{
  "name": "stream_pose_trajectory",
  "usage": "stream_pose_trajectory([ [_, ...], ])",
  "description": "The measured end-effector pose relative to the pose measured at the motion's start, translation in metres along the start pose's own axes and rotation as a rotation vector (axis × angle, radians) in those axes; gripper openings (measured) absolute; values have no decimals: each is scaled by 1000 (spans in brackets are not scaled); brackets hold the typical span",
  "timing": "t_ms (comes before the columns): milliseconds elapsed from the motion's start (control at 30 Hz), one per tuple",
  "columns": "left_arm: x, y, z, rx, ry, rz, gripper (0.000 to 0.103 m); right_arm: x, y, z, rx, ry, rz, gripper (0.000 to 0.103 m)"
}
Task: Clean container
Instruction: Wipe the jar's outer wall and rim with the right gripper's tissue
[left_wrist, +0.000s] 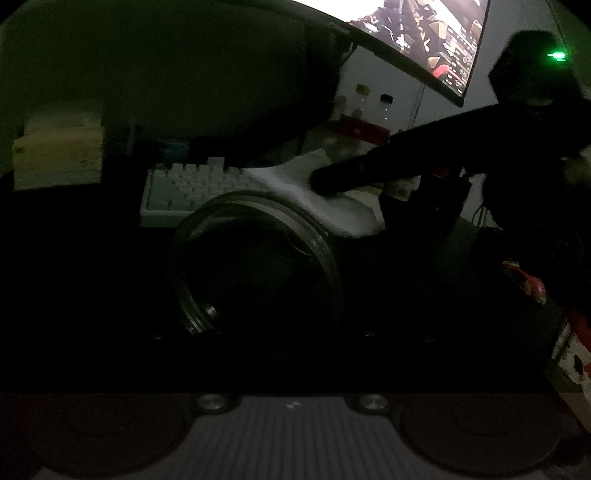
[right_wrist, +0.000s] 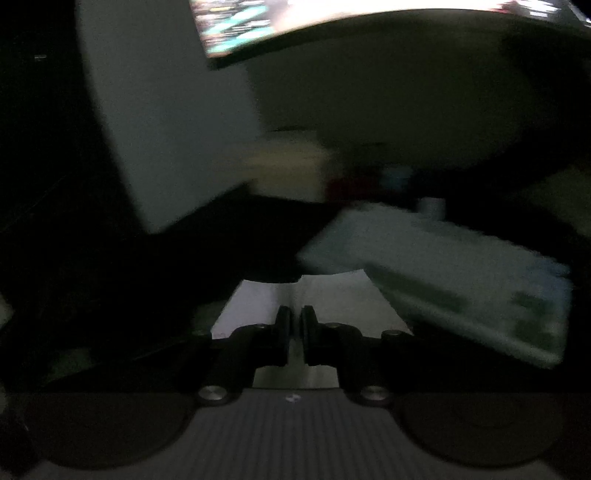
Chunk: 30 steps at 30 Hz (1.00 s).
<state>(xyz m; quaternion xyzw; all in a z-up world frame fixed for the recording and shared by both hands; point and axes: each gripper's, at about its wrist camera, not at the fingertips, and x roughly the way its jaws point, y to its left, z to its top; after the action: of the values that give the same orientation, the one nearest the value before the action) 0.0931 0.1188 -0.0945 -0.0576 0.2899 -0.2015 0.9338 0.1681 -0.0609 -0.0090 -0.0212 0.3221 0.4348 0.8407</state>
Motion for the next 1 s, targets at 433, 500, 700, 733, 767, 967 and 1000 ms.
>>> stream_pose_trajectory([
  [433,-5,-3,-1,15,-10,40,34,5,-34,10,42,7,-185,9],
  [500,-5,-5,-2,24,-12,47,34,4,-27,8,26,6,-145,9],
  [700,-4,-2,-1,7,-15,41,34,6,0,3,-78,-11,-55,9],
  [733,-4,-1,-1,-2,-18,39,34,6,-2,3,-72,-17,-69,9],
  [767,-5,0,-1,-19,-26,33,33,6,-5,3,-59,-20,-95,9],
  [967,-9,-4,-3,4,-100,-24,12,0,-37,1,82,-34,-214,9],
  [1000,-11,-6,-4,13,-112,-53,10,-4,-41,-1,97,-45,-218,9],
])
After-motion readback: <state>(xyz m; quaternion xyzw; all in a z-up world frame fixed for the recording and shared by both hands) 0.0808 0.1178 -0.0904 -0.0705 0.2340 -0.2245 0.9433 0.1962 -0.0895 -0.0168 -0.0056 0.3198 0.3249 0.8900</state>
